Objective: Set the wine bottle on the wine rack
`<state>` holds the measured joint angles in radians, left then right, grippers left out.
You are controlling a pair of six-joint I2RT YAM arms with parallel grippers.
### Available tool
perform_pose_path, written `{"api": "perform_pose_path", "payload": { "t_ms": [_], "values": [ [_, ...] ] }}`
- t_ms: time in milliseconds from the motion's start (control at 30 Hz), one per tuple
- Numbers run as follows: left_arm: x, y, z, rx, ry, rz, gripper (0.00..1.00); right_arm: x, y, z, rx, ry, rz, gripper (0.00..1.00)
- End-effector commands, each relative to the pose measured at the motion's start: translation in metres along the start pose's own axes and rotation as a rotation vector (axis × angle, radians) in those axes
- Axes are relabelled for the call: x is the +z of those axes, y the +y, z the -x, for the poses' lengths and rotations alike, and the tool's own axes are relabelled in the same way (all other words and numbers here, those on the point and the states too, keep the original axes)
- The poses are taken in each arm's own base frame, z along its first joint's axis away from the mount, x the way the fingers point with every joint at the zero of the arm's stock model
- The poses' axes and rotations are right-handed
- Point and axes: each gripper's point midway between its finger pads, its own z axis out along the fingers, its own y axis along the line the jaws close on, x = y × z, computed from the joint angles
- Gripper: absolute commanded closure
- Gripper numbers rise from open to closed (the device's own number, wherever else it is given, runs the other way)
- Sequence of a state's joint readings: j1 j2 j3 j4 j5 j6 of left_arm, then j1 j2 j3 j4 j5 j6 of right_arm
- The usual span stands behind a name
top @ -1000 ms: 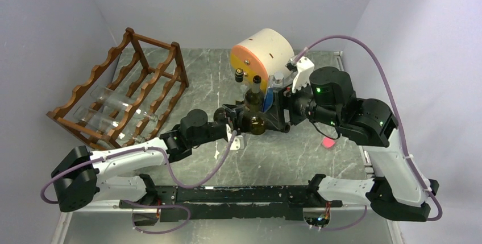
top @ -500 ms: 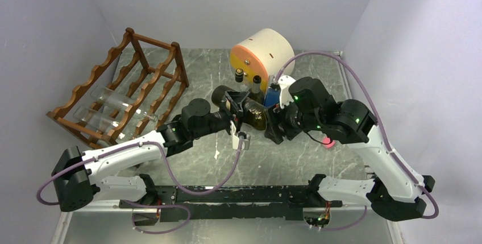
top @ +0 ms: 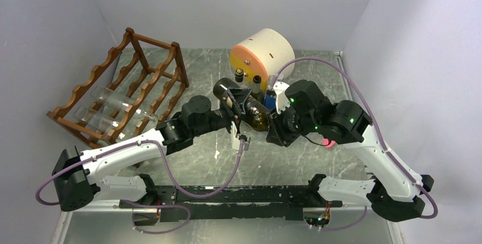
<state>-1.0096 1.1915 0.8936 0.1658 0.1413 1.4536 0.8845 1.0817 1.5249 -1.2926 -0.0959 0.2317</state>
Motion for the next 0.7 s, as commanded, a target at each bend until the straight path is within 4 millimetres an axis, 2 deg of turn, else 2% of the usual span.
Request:
{"api": "perform_pose_path", "payload": {
  "t_ms": [0, 133, 233, 367, 433, 667],
  "values": [
    [-0.006, 0.059, 0.005, 0.073, 0.005, 0.161, 0.93, 0.003, 0.007, -0.005, -0.002, 0.019, 0.045, 0.73],
    [-0.004, 0.057, 0.005, 0.055, 0.003, 0.156, 0.93, 0.003, 0.005, -0.004, 0.001, 0.006, 0.037, 1.0],
    [-0.004, 0.057, 0.007, 0.037, -0.014, 0.164, 0.84, 0.002, 0.004, 0.004, 0.004, -0.029, 0.023, 1.0],
    [-0.004, 0.054, 0.005, 0.009, -0.01, 0.18, 0.57, -0.003, -0.001, 0.016, 0.019, -0.096, -0.011, 1.0],
    [-0.003, 0.048, 0.003, -0.006, 0.001, 0.17, 0.48, -0.005, -0.003, 0.021, 0.026, -0.124, -0.023, 1.0],
    [-0.003, 0.035, 0.002, -0.071, 0.0, 0.137, 0.34, -0.009, -0.004, 0.028, 0.031, -0.16, -0.03, 1.0]
  ]
}}
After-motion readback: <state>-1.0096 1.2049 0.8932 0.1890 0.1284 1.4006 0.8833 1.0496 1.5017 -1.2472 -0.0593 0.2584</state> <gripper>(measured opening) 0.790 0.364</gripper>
